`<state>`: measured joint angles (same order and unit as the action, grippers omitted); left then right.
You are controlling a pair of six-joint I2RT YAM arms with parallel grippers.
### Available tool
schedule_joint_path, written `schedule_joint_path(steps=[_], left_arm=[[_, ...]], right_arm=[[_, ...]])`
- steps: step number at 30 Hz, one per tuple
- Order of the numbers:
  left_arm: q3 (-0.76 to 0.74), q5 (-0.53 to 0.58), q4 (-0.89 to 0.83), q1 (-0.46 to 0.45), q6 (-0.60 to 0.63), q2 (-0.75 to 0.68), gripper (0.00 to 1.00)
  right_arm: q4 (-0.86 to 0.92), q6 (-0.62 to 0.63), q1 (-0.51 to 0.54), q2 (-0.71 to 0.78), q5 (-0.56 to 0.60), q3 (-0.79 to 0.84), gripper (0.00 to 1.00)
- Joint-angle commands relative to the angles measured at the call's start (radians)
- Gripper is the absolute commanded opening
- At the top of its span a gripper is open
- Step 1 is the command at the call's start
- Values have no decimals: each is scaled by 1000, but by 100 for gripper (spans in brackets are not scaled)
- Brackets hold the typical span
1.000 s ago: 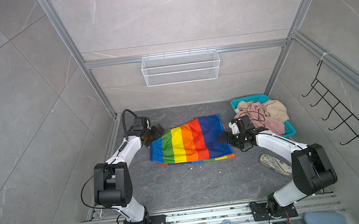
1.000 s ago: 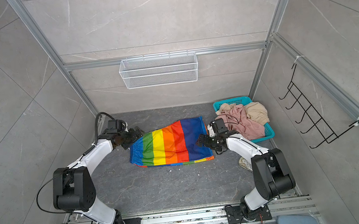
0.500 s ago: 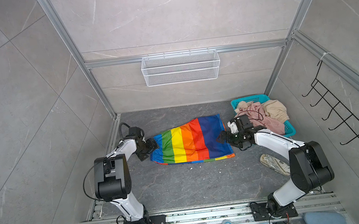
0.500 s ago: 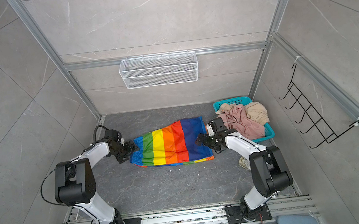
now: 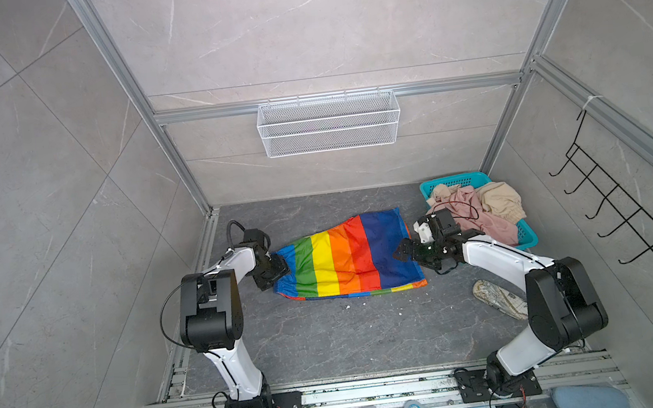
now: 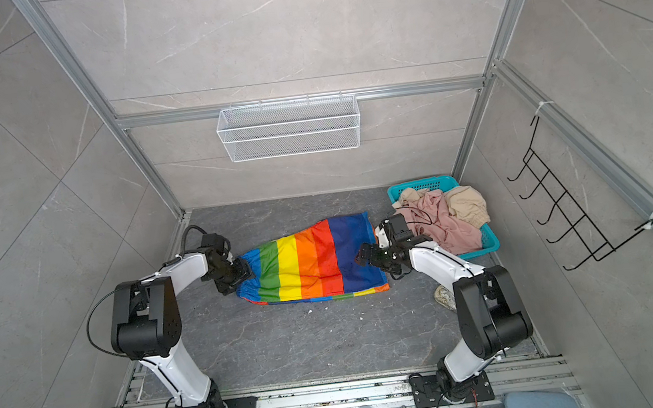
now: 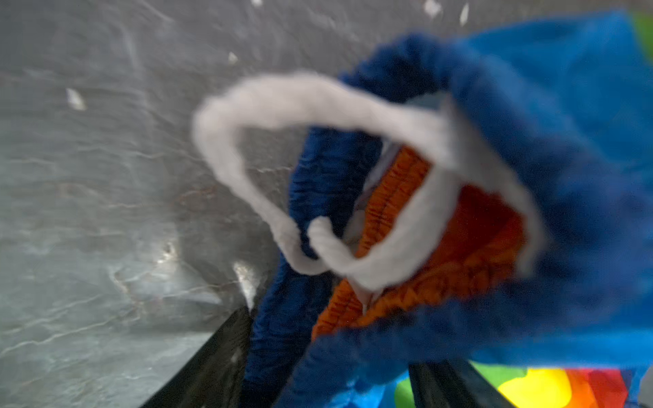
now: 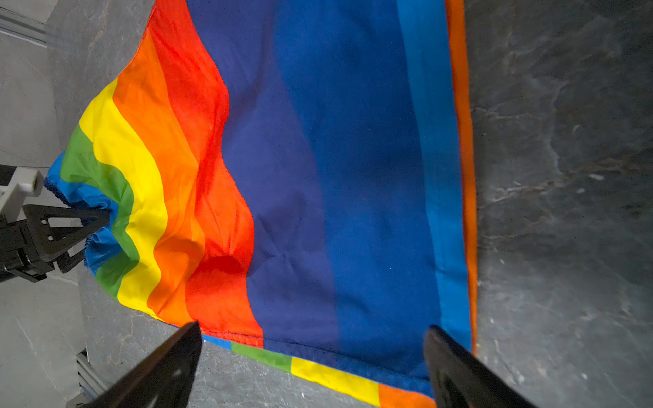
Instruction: Fold and stack the shorts
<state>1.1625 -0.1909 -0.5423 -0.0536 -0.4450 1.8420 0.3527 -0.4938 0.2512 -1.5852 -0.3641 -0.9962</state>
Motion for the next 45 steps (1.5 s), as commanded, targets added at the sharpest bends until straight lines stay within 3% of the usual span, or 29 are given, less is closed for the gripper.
schedule_joint_path(steps=[1,3,6,8,18,23,26,30,37,41,45], left_arm=[[3,34,-44,-11,27,27,52],[7,36,-43,-20,31,29,38],[17,32,-44,-36,39,29,9],[30,20,-47,-44,46,37,0],[210,50,-193,-103,72,-2,0],[342,92,-281,-142,94,-21,0],[415,108,-332,-152,98,-14,0],[480,110,-366,-162,101,-1,0],[507,117,-379,-176,100,-1,0],[488,117,-372,-175,101,-1,0],[454,106,-348,-176,100,4,0]], right_arm=[[-7,14,6,-9,-6,11,99],[-10,11,7,-13,-7,15,99],[-17,6,6,-19,-9,18,99],[-17,8,7,-19,-5,19,99],[-14,-27,7,-15,0,-27,99],[-82,-129,65,-43,-6,-90,100],[-197,-274,120,-93,4,-121,99],[-387,-471,182,-217,9,-196,100],[-548,-702,260,-506,35,-456,99],[-610,-762,267,-648,37,-562,99],[-580,-715,267,-763,46,-700,100]])
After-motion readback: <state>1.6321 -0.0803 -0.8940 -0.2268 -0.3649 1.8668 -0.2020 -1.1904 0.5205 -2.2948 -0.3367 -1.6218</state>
